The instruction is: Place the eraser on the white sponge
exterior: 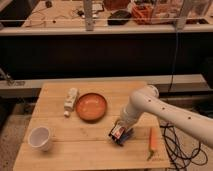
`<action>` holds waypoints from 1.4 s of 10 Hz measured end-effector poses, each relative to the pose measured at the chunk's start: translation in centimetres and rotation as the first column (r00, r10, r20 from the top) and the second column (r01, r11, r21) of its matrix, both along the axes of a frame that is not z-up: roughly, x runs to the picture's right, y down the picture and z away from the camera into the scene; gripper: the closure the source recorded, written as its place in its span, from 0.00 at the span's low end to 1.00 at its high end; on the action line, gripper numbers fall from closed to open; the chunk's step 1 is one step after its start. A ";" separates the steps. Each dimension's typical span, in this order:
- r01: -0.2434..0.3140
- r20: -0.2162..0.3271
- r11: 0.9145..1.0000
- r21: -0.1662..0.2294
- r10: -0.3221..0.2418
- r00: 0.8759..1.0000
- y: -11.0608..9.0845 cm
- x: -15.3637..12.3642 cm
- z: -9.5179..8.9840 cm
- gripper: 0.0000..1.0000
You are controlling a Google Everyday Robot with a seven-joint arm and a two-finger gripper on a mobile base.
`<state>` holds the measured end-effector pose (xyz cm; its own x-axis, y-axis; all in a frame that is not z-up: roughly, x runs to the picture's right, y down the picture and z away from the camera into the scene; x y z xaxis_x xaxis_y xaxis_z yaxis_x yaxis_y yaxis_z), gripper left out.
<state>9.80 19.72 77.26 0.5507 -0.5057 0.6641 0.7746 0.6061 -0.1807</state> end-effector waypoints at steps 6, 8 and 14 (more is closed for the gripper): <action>-0.006 -0.009 1.000 -0.013 0.006 1.000 0.2 0.4 0.1 0.72; -0.006 -0.012 1.000 -0.017 0.006 1.000 0.3 0.5 0.2 0.70; -0.007 -0.018 1.000 -0.029 0.006 1.000 0.5 0.8 0.3 0.70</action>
<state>10.62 20.22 77.54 0.5660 -0.4829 0.6682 0.7671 0.6055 -0.2122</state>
